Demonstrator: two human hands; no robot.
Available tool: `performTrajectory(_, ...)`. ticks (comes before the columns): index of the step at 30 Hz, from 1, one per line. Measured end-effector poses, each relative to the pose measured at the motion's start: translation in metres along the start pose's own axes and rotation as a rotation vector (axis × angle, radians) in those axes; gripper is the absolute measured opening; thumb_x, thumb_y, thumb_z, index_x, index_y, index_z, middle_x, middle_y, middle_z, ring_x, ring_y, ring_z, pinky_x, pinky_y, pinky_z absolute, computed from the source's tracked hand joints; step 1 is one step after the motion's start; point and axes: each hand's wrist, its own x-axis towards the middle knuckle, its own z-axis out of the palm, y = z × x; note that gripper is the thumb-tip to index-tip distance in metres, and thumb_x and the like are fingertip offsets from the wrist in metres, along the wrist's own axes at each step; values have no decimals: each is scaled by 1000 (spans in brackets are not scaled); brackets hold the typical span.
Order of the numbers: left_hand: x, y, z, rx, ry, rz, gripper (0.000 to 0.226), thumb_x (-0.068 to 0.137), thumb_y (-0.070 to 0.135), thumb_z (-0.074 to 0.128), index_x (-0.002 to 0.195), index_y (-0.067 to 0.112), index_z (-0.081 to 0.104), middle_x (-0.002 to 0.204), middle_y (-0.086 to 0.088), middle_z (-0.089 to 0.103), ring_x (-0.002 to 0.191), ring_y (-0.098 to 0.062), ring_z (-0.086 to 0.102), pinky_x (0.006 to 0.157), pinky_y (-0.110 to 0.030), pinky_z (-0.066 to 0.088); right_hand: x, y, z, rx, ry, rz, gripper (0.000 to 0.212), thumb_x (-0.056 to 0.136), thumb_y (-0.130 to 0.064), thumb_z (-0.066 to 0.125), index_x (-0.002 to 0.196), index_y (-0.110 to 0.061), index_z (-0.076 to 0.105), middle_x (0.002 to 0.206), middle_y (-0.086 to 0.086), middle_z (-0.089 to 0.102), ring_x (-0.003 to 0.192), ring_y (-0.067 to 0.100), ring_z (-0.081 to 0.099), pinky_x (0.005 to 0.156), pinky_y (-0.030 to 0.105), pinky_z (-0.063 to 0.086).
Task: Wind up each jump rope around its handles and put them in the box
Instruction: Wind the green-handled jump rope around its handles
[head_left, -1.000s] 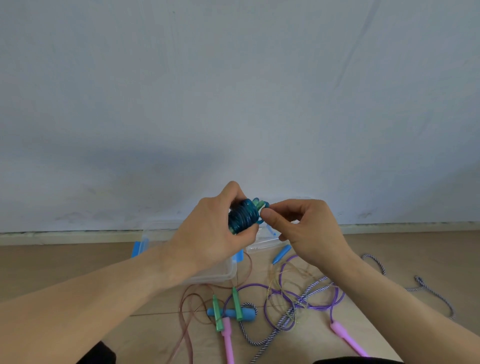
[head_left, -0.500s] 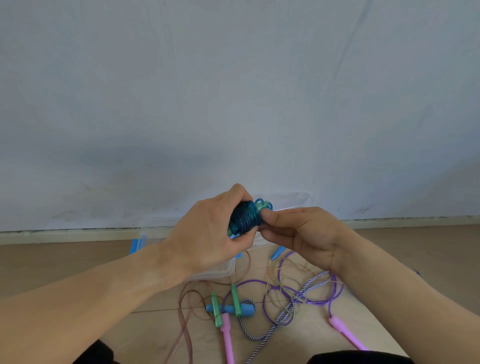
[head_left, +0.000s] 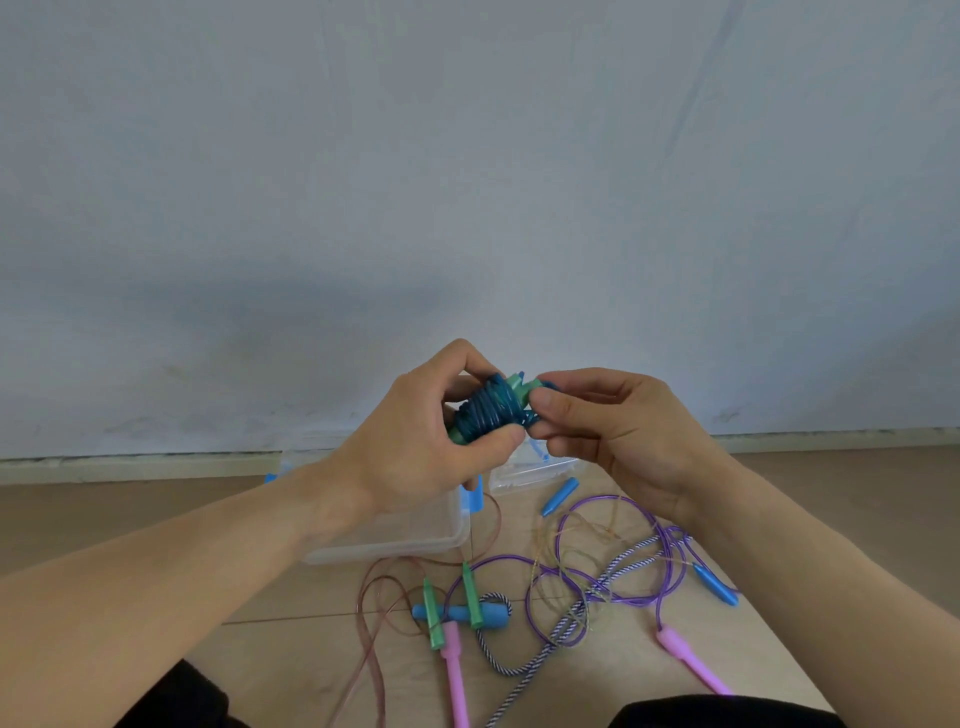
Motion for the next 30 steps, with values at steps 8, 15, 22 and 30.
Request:
performTrajectory(8, 3, 1, 1, -77, -7, -52, 27, 86, 10, 74, 102, 12, 51, 80, -1, 69, 43, -29, 60, 43, -35, 49, 0, -4, -1, 54, -32, 13, 28, 69, -11, 73, 95, 0, 67, 79, 18, 73, 63, 20, 70, 60, 24, 58)
performTrajectory(15, -1, -3, 0, 83, -19, 3, 31, 83, 19, 77, 102, 22, 52, 89, 3, 69, 57, -16, 63, 54, -30, 54, 1, 1, 0, -23, 24, 83, 10, 82, 1, 70, 88, -5, 65, 75, 14, 72, 61, 18, 69, 51, 23, 54)
performTrajectory(22, -2, -6, 0, 260, -54, 135, 34, 81, 20, 77, 104, 22, 52, 91, 9, 70, 76, -21, 66, 68, -38, 54, 1, 6, 6, -45, 75, 34, 16, 85, 13, 60, 86, -3, 62, 76, 16, 67, 60, 22, 66, 53, 24, 53)
performTrajectory(30, 3, -3, -2, 186, 7, 73, 31, 81, 20, 78, 100, 22, 53, 86, 6, 69, 70, -10, 61, 64, -25, 52, 3, -2, -4, 259, 4, 169, 16, 86, 9, 56, 96, 4, 68, 91, 21, 74, 75, 25, 74, 64, 25, 60)
